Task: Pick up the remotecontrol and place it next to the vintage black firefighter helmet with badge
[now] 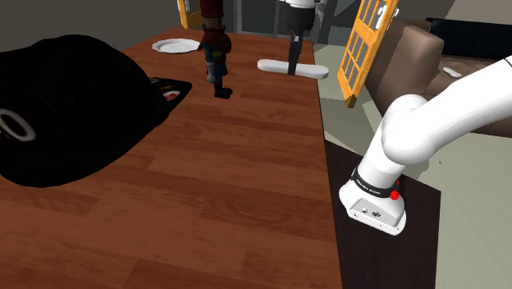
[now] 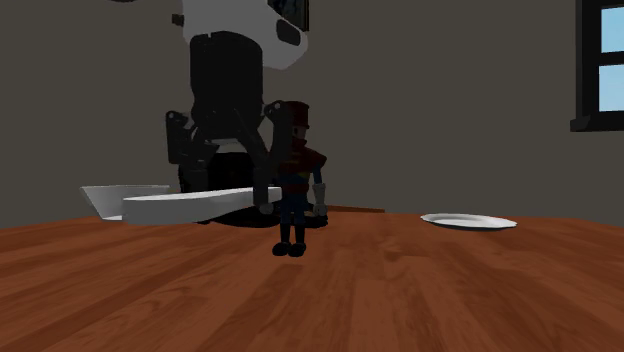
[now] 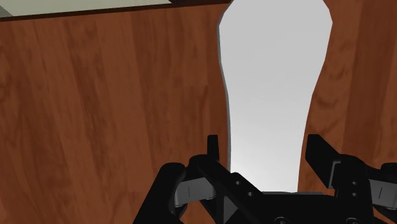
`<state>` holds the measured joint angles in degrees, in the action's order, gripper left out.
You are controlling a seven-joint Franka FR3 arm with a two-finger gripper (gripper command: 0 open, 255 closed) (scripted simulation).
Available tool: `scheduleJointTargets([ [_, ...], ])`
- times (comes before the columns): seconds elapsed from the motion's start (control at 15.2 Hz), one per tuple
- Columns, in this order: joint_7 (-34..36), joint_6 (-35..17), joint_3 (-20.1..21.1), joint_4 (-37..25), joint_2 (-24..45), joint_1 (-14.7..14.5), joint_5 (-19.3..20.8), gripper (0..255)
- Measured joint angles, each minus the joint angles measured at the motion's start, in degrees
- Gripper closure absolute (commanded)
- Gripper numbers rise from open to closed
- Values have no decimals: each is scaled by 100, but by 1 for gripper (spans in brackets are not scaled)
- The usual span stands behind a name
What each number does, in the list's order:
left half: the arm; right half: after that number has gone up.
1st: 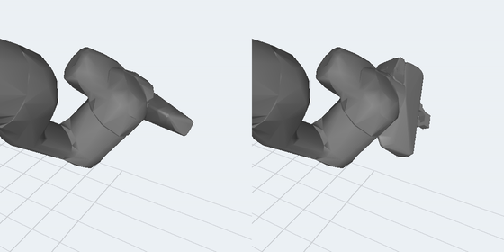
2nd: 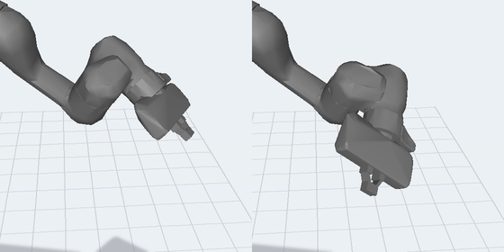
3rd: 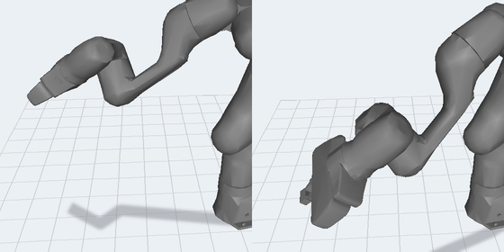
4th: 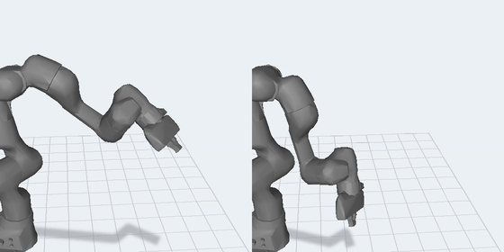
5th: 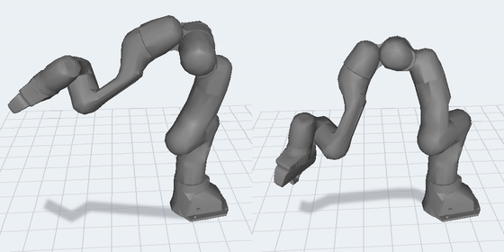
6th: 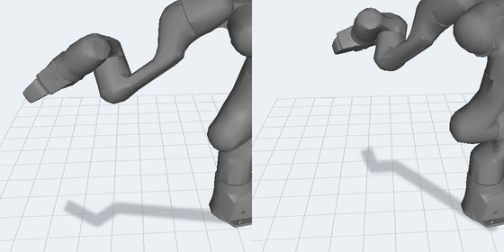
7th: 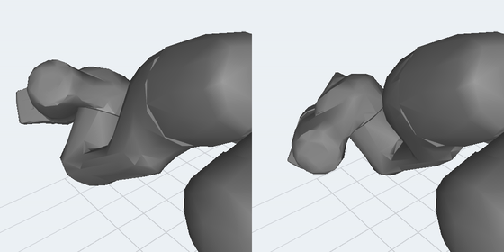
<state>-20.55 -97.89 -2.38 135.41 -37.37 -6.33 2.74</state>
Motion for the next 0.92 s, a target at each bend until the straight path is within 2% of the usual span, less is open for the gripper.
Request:
scheduleJointTargets([
  [0.92,-27,1031,21,-1239,208,-8,-22,255],
])
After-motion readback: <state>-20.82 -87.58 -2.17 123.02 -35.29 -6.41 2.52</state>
